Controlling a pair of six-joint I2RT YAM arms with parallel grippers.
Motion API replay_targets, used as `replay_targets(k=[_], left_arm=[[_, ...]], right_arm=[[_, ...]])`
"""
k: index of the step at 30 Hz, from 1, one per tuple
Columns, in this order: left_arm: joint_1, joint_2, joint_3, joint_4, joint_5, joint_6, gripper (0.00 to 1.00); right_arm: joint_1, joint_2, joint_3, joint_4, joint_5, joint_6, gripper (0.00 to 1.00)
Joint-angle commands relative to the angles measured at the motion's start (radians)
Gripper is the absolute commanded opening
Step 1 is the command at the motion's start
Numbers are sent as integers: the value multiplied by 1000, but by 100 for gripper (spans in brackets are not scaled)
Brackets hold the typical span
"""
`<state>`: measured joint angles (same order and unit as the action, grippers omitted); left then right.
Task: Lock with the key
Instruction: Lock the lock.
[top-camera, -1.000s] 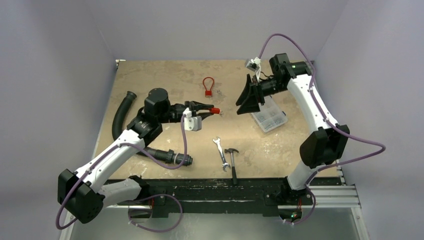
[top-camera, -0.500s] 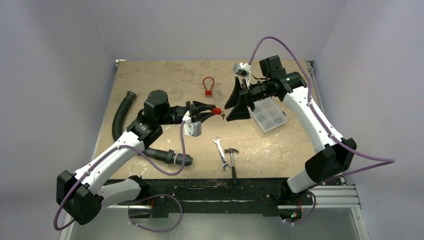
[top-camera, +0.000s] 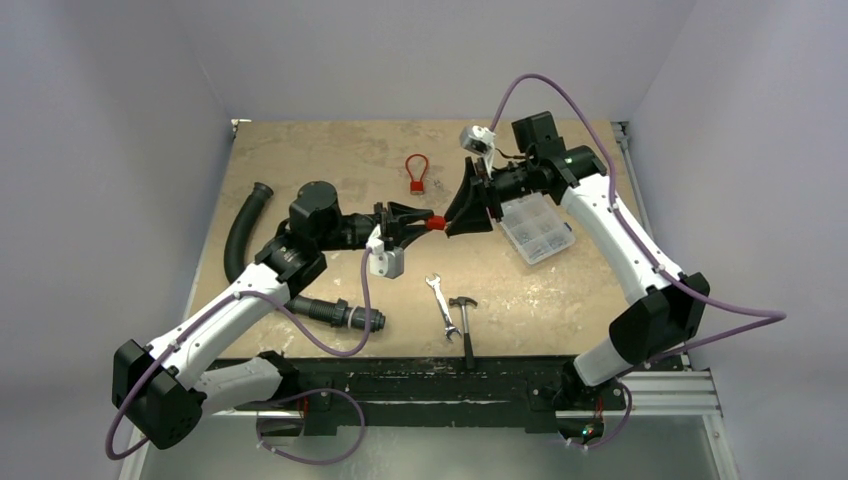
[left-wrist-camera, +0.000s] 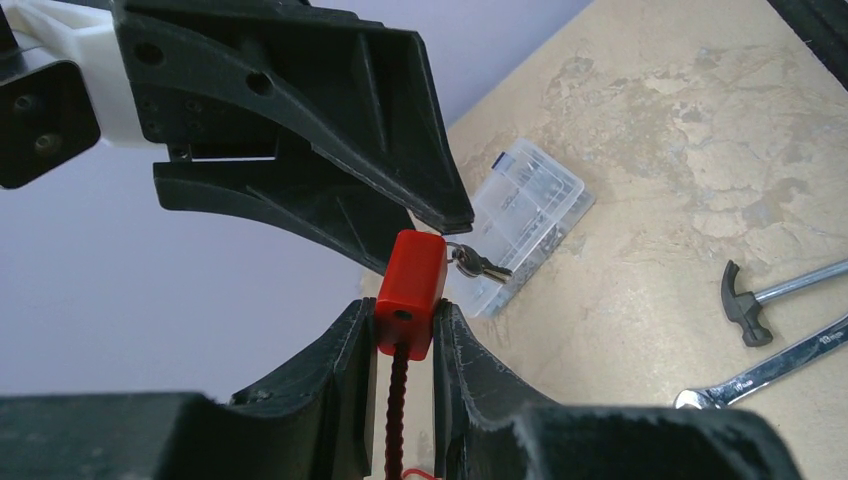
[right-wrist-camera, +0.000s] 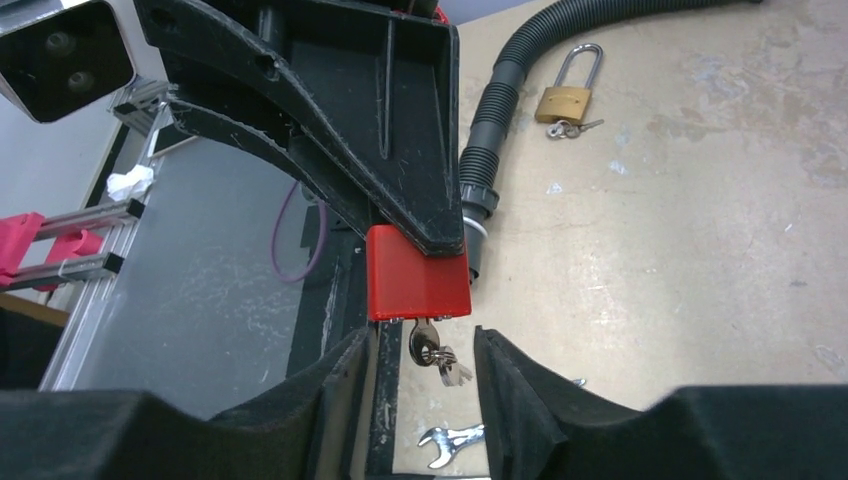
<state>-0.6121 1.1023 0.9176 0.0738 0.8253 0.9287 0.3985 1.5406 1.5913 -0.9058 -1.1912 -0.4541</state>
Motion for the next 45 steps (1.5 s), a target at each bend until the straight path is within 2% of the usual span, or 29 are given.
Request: replay_targets(k=[1, 7, 10, 15, 19, 22, 26, 30, 35, 39, 42, 43, 45], left_arm=[[-6, -7, -8, 79, 11, 28, 0], [-6, -17, -28, 96, 7, 51, 0], [-6, -32, -52, 96, 16, 104, 0], [-7, -68, -137, 92, 41, 343, 0], [-9, -85, -246, 286, 38, 435, 0], [-12, -87, -274, 352, 45, 476, 0], [-14, -104, -330, 407, 91, 601, 0], [-15, -128, -354, 358, 155, 746, 0], [-15, -142, -362, 303, 182, 824, 0], [-15, -146, -353, 288, 180, 820, 0], [-15, -153, -348, 264, 186, 823, 0], [-15, -155, -346, 255, 192, 828, 0], [-14, -157, -344, 236, 208, 852, 0]], right_arm=[[14, 11, -5, -23, -2, -42, 42], [16, 26, 9, -82, -27, -96, 11], [16, 46, 25, -119, -60, -114, 0], [16, 102, 84, -250, -131, -193, 0], [18, 155, 105, -414, -167, -294, 0], [22, 152, 67, -392, -185, -262, 0], [22, 135, 2, -278, -265, -102, 0], [22, 127, -28, -229, -317, -25, 0], [22, 117, -50, -235, -331, -10, 17], [20, 93, -62, -270, -287, -58, 42], [20, 98, -12, -395, -214, -209, 64], [20, 102, 8, -445, -190, -269, 68], [20, 106, 24, -477, -163, -284, 76]])
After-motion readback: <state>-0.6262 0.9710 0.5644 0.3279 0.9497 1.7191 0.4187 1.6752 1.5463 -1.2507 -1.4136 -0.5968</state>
